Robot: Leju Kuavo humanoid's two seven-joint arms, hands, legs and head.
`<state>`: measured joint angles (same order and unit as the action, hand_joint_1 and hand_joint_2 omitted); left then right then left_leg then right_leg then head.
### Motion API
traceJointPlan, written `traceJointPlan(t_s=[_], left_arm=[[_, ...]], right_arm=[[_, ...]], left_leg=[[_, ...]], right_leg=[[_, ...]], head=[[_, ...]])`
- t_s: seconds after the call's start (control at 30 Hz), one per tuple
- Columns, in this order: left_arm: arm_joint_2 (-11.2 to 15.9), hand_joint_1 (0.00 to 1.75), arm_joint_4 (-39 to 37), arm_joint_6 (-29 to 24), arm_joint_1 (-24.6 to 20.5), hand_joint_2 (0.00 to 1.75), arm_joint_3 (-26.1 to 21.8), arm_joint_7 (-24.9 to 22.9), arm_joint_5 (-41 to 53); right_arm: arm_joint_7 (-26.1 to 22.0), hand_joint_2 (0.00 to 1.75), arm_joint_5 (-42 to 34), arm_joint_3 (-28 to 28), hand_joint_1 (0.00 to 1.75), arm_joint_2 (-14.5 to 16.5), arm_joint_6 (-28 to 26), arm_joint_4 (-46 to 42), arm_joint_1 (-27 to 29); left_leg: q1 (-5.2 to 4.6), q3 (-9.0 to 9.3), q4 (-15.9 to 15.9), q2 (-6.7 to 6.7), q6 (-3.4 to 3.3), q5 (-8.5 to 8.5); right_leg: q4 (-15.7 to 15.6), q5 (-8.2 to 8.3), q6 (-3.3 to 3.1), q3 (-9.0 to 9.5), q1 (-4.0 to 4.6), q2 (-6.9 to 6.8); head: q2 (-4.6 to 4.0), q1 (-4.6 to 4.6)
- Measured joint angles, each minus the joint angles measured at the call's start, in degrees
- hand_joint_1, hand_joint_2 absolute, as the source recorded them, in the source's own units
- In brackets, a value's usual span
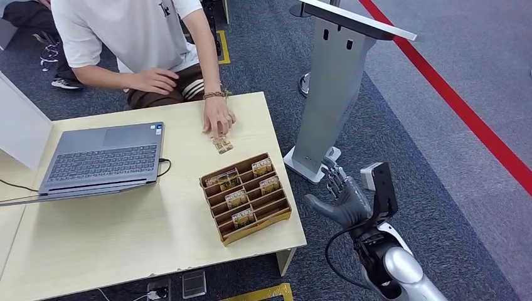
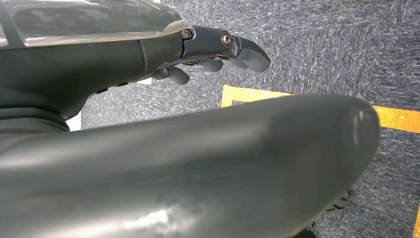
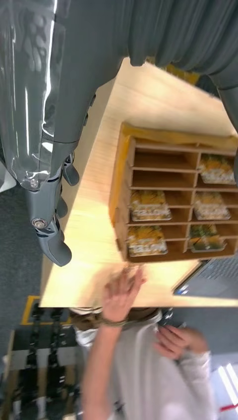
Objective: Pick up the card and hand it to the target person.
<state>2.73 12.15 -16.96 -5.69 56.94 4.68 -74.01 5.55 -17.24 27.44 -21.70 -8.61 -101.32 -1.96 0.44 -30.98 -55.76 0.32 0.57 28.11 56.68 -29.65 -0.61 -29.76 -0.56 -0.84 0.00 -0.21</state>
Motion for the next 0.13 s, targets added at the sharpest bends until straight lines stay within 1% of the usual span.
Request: traceJointPlan(t_s=[0.13], left_arm=[[0.00,0.00,0.00,0.00,-0.03,0.00,0.00,0.00,0.06]], right_arm=[[2.20,1.75,1.76,1.43,0.00,-1.34,2.56,-2.01,0.16]], left_leg=[[0.00,0.00,0.00,0.00,0.00,0.00]], right_leg=[[0.00,0.00,0.00,0.00,0.00,0.00]], head=[[0.00,0.01]])
